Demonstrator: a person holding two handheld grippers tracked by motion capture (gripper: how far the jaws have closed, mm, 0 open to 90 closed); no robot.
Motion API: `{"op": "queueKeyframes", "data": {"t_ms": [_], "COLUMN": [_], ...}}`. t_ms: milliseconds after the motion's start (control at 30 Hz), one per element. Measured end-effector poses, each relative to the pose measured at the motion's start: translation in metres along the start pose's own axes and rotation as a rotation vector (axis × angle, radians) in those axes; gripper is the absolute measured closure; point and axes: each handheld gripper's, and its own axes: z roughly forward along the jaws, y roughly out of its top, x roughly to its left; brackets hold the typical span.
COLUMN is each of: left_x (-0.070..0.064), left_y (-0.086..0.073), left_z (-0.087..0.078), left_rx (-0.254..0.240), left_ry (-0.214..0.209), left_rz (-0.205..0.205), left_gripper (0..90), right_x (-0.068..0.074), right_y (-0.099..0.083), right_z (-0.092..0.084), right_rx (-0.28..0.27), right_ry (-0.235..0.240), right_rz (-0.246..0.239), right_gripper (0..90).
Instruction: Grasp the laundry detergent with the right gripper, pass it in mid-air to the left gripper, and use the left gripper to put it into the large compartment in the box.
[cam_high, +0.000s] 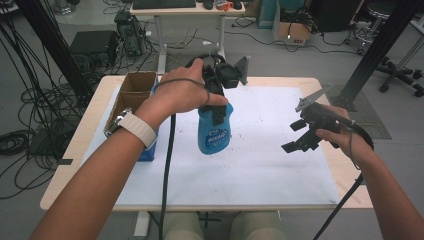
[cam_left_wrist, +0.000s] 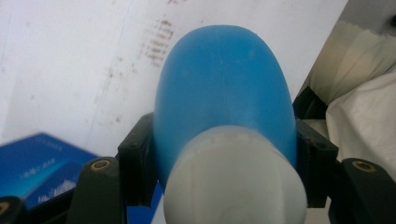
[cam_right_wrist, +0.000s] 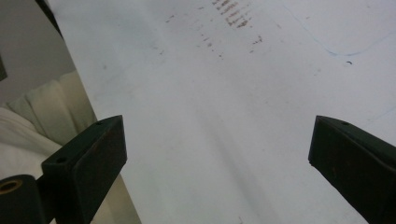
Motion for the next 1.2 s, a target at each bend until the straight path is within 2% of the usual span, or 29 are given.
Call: {"op": "queueKeyframes", "data": {"t_ms": [100,167,233,367,400,467,633,767,900,967,1200], "left_x": [0.014,0.020,0.025,0.037,0.039,0.045,0.056,0.063,0.073,0.075,0.089], "left_y": [-0.006,-0.009,-0.012,-0.017,-0.018,-0.019,-0.024,-0.026,-0.033,-0.036,-0.052], "left_z": [-0.014,-0.022,-0.031,-0.045,-0.047,-0.052,-0.061,-0.068,-0.076,-0.078,-0.091], "left_rx": [-0.004,-0.018,-0.012,-0.046,-0.046,-0.044,-0.056,-0.057,-0.068,-0.100,-0.089], "left_ry": [-0.003,0.014,0.039,0.063,0.064,0.075,0.088,0.111,0.117,0.124,0.150], "left_rz": [-0.102,-0.160,-0.203,-0.329,-0.342,-0.369,-0.433,-0.506,-0.567,-0.620,-0.711], "left_gripper": [37.3,37.3,37.3,37.3,37.3,37.3,37.3,37.3,37.4,37.4,37.4], "right_x": [-0.001,-0.001,0.000,-0.002,-0.002,-0.002,-0.004,-0.006,-0.008,-0.008,-0.009], "right_y": [0.000,-0.001,-0.002,-0.004,-0.004,-0.005,-0.009,-0.013,-0.015,-0.017,-0.019], "right_z": [0.000,0.000,0.000,0.000,-0.001,0.000,0.002,0.005,0.005,0.004,0.003], "right_rx": [0.010,0.018,0.039,0.028,0.027,0.012,0.016,0.023,0.004,-0.009,-0.017], "right_ry": [-0.008,-0.010,-0.020,-0.023,-0.022,-0.016,-0.017,-0.017,-0.019,-0.018,-0.019], "right_rz": [-0.004,-0.005,-0.008,-0.011,0.003,0.006,0.015,0.017,0.026,0.033,0.038], "right_gripper": [4.2,4.2,4.4,4.4,4.4,4.4,4.4,4.4,4.4,4.4,4.4]}}
